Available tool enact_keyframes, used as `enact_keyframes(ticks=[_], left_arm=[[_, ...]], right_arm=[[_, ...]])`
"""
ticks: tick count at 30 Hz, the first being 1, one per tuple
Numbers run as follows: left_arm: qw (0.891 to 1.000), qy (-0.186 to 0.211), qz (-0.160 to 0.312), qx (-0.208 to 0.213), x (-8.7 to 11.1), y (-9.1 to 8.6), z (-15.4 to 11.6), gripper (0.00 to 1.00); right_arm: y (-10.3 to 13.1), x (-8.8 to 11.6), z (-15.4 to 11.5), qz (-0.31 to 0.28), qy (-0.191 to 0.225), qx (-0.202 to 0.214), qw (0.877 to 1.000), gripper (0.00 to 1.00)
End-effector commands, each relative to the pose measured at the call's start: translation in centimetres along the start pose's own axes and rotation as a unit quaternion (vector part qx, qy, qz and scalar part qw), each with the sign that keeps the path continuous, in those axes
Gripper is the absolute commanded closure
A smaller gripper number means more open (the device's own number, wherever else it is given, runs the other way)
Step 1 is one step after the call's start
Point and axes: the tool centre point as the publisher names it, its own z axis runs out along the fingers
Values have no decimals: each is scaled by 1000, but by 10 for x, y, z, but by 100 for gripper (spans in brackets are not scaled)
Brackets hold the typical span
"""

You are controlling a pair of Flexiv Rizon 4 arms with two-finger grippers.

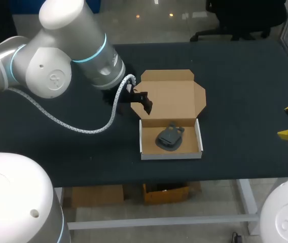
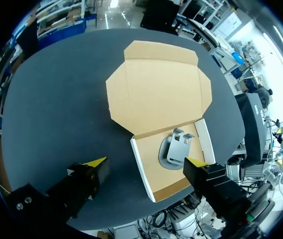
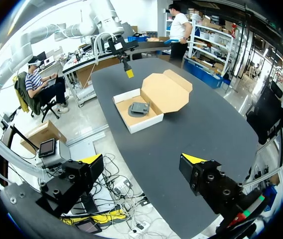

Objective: Assemble the packaging by folding the flat box into shape, placing the metal phone stand inside, and closing the box properly

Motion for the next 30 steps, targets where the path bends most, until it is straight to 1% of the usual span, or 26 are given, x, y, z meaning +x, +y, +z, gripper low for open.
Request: enact_keyframes(ticks=[1, 2, 4, 7, 11, 14, 17, 18, 19, 20, 22, 30], left_arm=[[999, 29, 8, 16, -14, 4, 2, 0], [999, 38, 11, 20, -16, 3, 2, 0], [999, 39, 10, 22, -20, 1, 3, 0], [997, 70, 32, 31, -25, -3, 4, 0], [995, 87, 41, 42, -32, -6, 7, 0], [993, 95, 52, 49, -38, -11, 9, 0], [989, 115, 77, 61, -42, -15, 9, 0], [987, 119, 83, 64, -43, -16, 9, 0], [987, 119, 83, 64, -43, -16, 9, 0], [986, 124, 90, 71, -46, -20, 10, 0], [985, 126, 95, 73, -48, -23, 11, 0], [977, 144, 130, 89, -52, -35, 18, 0]], right_arm=[[3, -8, -1, 1, 23, 5, 1000, 0], [4, -8, -1, -1, 25, 11, 1000, 0], [5, -9, -1, -3, 32, 14, 999, 0], [7, -10, -2, -4, 37, 17, 999, 0], [9, -11, -1, -6, 44, 18, 999, 0], [10, -12, -2, -9, 52, 7, 999, 0], [12, -13, -2, -12, 68, -18, 997, 0], [13, -13, -2, -13, 69, -18, 997, 0], [13, -13, -2, -13, 69, -18, 997, 0], [16, -13, 0, -15, 72, -14, 997, 0], [17, -14, 1, -17, 75, -11, 997, 0], [23, -15, 1, -17, 76, -4, 997, 0]])
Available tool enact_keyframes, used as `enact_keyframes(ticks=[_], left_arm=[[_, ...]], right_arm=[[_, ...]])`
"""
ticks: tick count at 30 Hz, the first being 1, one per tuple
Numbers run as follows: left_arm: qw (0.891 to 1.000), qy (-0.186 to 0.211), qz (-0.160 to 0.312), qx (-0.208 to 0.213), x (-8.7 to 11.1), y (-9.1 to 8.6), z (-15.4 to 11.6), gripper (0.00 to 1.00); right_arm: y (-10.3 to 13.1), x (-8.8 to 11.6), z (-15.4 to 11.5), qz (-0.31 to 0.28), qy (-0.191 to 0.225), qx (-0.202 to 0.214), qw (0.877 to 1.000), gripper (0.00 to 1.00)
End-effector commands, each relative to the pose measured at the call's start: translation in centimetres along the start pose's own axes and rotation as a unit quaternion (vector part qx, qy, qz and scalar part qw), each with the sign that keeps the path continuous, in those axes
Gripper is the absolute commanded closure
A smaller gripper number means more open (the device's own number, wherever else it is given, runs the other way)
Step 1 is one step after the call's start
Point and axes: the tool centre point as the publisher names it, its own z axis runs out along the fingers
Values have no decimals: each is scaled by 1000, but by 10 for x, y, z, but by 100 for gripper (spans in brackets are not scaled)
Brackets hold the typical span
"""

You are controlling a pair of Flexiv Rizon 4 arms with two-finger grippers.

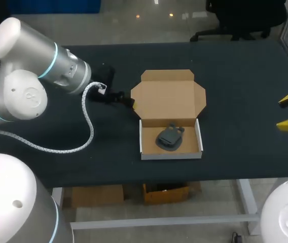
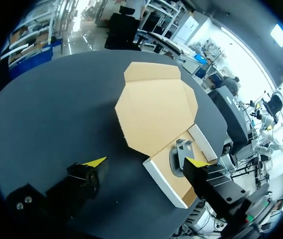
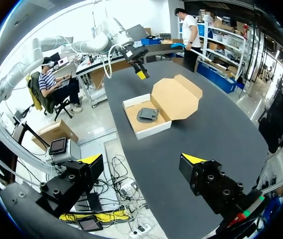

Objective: Assemble the packaging by folding the flat box into shape, placing the metal phone stand inside, and closing the box properly

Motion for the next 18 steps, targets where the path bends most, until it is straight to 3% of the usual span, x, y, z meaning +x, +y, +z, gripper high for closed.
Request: enact_keyframes(ticks=[1, 9, 18], left_arm=[[1000, 23, 8, 8, -7, -4, 7, 0], [999, 45, 5, 10, -17, -14, 21, 0], [999, 42, -4, 3, -20, -17, 24, 0]], right_arm=[[5, -3, -2, 0, 9, 6, 1000, 0], [11, -9, 3, 1, 4, 6, 1000, 0], [32, -16, 12, -11, -9, 21, 1000, 0]])
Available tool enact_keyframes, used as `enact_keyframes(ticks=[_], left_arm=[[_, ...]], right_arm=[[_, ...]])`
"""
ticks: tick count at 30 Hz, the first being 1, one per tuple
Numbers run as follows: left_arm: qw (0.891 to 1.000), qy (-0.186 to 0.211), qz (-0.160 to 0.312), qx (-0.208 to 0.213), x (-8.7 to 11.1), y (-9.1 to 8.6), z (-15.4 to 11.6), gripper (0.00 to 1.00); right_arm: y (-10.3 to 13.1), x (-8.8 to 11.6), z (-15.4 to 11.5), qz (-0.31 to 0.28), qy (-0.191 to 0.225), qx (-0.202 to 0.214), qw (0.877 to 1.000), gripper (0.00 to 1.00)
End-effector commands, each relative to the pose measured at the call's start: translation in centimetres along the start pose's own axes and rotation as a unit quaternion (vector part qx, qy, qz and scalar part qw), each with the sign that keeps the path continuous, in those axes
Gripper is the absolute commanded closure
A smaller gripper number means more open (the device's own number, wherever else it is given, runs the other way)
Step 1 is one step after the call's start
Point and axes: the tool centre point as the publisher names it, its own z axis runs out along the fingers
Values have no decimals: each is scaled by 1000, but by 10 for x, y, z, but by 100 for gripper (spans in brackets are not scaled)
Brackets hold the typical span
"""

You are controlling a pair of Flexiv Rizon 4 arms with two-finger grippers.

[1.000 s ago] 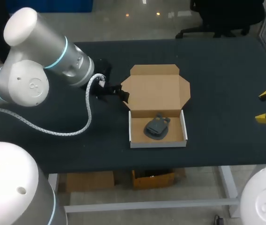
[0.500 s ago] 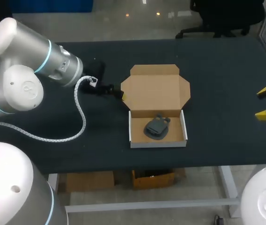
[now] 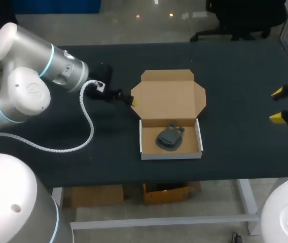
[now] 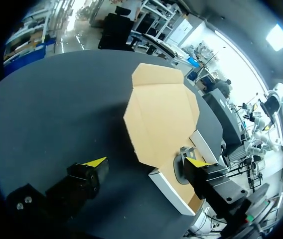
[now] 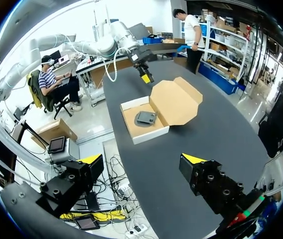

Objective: Assemble the packaging by folding the flat box into shape, placing the metal phone stand inside, and closing the box properly

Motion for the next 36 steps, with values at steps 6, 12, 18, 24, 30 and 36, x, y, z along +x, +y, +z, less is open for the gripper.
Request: enact_keyframes(ticks=[6, 12, 18, 24, 30, 36], left_arm=[[1000, -2, 0, -3, 0, -2, 1, 0], [1000, -2, 0, -3, 0, -2, 1, 0], [1000, -2, 0, -3, 0, -2, 1, 0], [1000, 11, 7, 11, -4, -8, 3, 0], [999, 27, 15, 28, -10, -12, 7, 0], [997, 59, 22, 43, -15, -17, 14, 0]], right_arm=[[17, -7, 1, 1, -31, 31, 999, 0], [20, -16, 6, -2, -32, 35, 999, 0], [21, -19, 7, 1, -32, 34, 999, 0], [21, -18, 6, 3, -33, 35, 999, 0], [21, -20, 6, 3, -30, 37, 999, 0], [23, -21, 6, 0, -27, 34, 999, 0]])
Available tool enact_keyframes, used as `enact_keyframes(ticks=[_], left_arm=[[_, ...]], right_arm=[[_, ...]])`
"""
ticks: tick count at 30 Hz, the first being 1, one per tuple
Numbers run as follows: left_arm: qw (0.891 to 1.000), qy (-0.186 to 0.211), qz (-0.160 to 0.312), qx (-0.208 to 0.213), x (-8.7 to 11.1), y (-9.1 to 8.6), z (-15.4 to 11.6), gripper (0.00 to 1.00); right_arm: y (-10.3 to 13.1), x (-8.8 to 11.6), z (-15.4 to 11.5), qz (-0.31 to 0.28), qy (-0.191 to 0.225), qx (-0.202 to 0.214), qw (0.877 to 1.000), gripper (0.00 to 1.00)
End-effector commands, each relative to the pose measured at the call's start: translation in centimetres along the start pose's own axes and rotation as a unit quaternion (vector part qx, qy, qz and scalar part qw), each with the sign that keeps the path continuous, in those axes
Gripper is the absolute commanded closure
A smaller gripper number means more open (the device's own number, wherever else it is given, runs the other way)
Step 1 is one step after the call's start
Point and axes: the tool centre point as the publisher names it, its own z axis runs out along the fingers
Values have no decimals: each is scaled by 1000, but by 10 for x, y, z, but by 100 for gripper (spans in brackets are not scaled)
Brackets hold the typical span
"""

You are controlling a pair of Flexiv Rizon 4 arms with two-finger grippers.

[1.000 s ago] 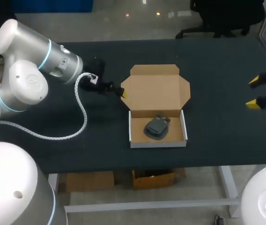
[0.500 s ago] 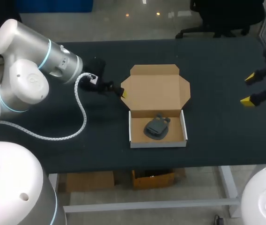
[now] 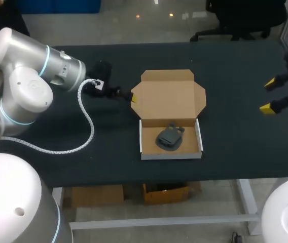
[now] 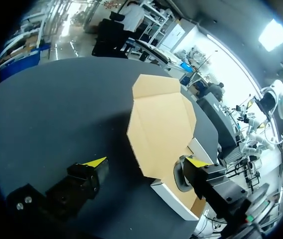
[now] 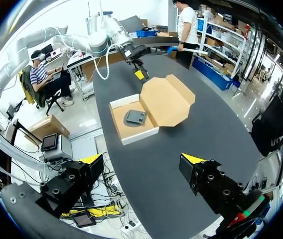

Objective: Assemble the packaging by folding the flat box into shape, placing the metal phone stand inside, and closing the box properly

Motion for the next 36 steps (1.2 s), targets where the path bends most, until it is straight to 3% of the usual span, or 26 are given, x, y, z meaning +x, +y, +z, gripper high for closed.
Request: enact_keyframes(ticks=[1, 16, 25, 28, 36], left_arm=[[1000, 29, 5, 12, -8, 0, 9, 0], [995, 94, 23, 6, -2, -12, 41, 0], [991, 131, 18, 15, -4, -17, 45, 0], [989, 148, 23, 13, -5, -18, 45, 9], [982, 181, 44, -7, -1, -17, 48, 18]], right_arm=[[3, -2, -1, -3, 7, -4, 1000, 0], [8, -7, 3, -8, 12, 1, 1000, 0], [17, -12, 2, -15, 11, 6, 1000, 0], [18, -13, 3, -16, 12, 8, 1000, 0], [24, -16, 3, -18, 9, 14, 1000, 0]])
